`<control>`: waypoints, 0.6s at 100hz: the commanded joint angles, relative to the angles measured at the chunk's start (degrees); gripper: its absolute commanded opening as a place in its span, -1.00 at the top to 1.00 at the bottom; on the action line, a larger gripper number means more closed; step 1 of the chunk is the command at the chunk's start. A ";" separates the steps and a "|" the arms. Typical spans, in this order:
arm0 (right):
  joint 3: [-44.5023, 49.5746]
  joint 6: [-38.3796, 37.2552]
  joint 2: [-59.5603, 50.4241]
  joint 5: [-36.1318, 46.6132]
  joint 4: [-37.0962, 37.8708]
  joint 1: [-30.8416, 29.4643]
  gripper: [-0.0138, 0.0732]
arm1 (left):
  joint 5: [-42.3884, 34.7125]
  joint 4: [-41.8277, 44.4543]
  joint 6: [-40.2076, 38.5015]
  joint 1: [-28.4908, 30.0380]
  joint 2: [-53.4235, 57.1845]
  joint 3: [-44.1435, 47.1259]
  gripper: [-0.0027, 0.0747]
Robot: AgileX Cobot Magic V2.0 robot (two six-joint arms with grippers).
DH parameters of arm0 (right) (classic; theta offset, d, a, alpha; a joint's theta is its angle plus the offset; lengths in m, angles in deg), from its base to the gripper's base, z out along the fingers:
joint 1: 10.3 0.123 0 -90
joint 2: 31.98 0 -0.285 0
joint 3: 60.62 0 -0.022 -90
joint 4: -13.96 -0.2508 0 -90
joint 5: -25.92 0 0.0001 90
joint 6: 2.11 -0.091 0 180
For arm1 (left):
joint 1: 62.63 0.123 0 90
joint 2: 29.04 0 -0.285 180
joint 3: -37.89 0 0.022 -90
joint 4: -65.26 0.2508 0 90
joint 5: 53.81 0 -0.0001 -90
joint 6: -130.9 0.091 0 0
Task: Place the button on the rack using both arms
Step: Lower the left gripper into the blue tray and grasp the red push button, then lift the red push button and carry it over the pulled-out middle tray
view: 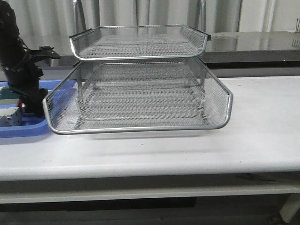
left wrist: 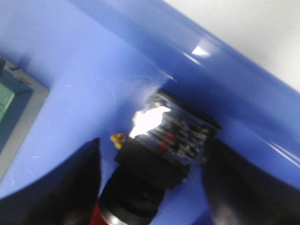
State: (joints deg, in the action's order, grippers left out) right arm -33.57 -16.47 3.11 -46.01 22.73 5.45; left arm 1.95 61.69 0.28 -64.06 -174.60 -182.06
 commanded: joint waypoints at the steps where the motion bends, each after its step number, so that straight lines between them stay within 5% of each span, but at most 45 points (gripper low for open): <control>1: -1.67 0.14 0.52 1.73 1.01 -0.36 0.84 | -1.57 -0.70 -0.14 -0.26 3.64 -1.56 0.27; 24: -1.67 0.14 0.52 1.73 1.01 -0.36 0.84 | -1.01 -0.70 -0.14 -0.26 4.24 -1.56 0.84; 60: -1.67 0.14 0.52 1.73 1.01 -0.36 0.84 | 2.24 -0.37 -3.37 -0.26 9.81 -1.70 0.91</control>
State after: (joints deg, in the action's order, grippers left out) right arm -33.57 -16.47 3.11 -46.01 22.73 5.45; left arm 4.54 61.69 -1.31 -64.06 -171.17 -182.14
